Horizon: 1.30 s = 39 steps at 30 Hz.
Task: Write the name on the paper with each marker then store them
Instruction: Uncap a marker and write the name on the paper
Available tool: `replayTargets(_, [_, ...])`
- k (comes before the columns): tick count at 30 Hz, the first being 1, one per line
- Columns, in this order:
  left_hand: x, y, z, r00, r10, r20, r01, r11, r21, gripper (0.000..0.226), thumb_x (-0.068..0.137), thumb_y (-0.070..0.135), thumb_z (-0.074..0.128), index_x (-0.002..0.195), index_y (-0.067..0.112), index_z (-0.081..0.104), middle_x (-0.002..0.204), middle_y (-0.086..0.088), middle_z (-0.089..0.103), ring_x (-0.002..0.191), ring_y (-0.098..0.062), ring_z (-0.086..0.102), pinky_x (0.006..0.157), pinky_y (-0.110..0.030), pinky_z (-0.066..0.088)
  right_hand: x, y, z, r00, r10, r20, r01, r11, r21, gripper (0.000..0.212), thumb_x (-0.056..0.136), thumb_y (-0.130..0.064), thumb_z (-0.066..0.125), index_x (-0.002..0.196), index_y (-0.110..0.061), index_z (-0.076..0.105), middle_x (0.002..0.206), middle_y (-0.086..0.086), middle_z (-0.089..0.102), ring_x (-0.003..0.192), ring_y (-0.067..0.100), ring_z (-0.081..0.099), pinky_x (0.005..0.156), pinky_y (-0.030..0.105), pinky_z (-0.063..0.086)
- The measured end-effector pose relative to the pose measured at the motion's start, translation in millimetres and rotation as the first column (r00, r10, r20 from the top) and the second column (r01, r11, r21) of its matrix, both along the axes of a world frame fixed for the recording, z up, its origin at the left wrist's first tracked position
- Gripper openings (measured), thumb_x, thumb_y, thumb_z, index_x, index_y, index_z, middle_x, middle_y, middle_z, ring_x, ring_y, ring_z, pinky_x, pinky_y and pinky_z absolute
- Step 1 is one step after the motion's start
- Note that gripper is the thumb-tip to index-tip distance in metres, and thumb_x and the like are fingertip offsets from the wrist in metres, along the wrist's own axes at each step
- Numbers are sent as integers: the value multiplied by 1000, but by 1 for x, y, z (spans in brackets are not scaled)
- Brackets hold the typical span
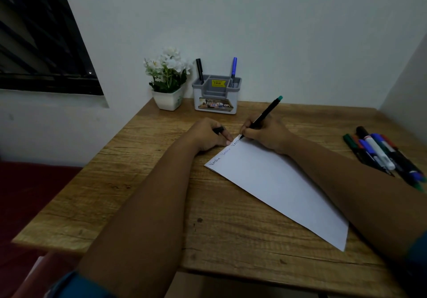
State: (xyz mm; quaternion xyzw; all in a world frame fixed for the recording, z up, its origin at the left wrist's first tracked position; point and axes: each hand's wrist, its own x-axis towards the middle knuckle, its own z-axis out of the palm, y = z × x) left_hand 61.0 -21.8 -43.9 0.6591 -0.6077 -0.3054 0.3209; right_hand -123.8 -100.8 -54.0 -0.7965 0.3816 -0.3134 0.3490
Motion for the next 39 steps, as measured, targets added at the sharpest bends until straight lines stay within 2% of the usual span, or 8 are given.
replayTargets(4, [0,-1,0,1000,1,7,-1,1000,-2,13,76,12,79,86,20,77,92,0,73,87,-12,63,77,-23,49,0,2,1,999,-28,17,28,999,16,11,83,-11,68,74,-5,66,73,0,67,68,6,59,70,23,47])
replayTargets(10, [-1,1,0,997,57,-42,-60,996,-71,23,75,30,80,92,22,68,92,5,63,92,-15,60,86,-35,51,2,6,18,878,-120,463,-53,937,344,16,91,-12,67,84,-13,53,61,4,60,48,10,50,49,20,43])
replayTargets(13, [-10,1,8,928,106,-356,-130,990,-44,34,89,48,59,109,21,53,92,3,53,74,-9,49,63,-26,39,0,10,29,849,-73,523,-141,923,358,20,94,-25,64,77,-17,56,58,-2,59,45,4,47,47,16,41])
replayTargets(15, [-12,-1,11,776,92,-624,-143,989,-32,22,99,37,43,96,16,50,77,1,47,57,-9,38,51,-24,27,-3,12,36,794,-57,606,-253,875,413,25,99,-33,53,82,-17,61,64,0,62,51,6,56,53,18,47])
replayTargets(17, [-10,-1,11,698,46,-715,-126,990,-59,24,101,25,36,90,12,53,73,1,45,55,-9,35,50,-24,23,-7,14,40,738,-72,671,-344,816,465,30,102,-33,41,92,-14,62,71,5,68,60,12,63,58,23,51])
replayTargets(25, [-14,-1,3,816,-52,-575,-65,981,-182,20,100,16,48,100,28,65,78,4,51,65,-6,42,58,-21,34,-6,18,41,771,-82,632,-249,874,417,27,100,-27,47,79,-18,61,72,3,71,63,10,64,63,21,53])
replayTargets(33, [-15,2,3,835,-135,-534,36,981,-192,26,97,12,52,123,15,59,69,7,45,60,-4,39,52,-16,33,-3,24,38,842,-44,537,-155,935,319,20,98,-25,57,79,-17,58,71,2,69,64,10,62,62,20,52])
replayTargets(39, [-14,4,6,839,-98,-536,18,988,-152,34,98,14,52,132,9,55,71,7,45,61,-3,39,52,-15,34,-7,21,51,714,-202,670,-91,922,376,20,97,-18,56,78,-14,57,61,0,63,57,8,60,59,22,52])
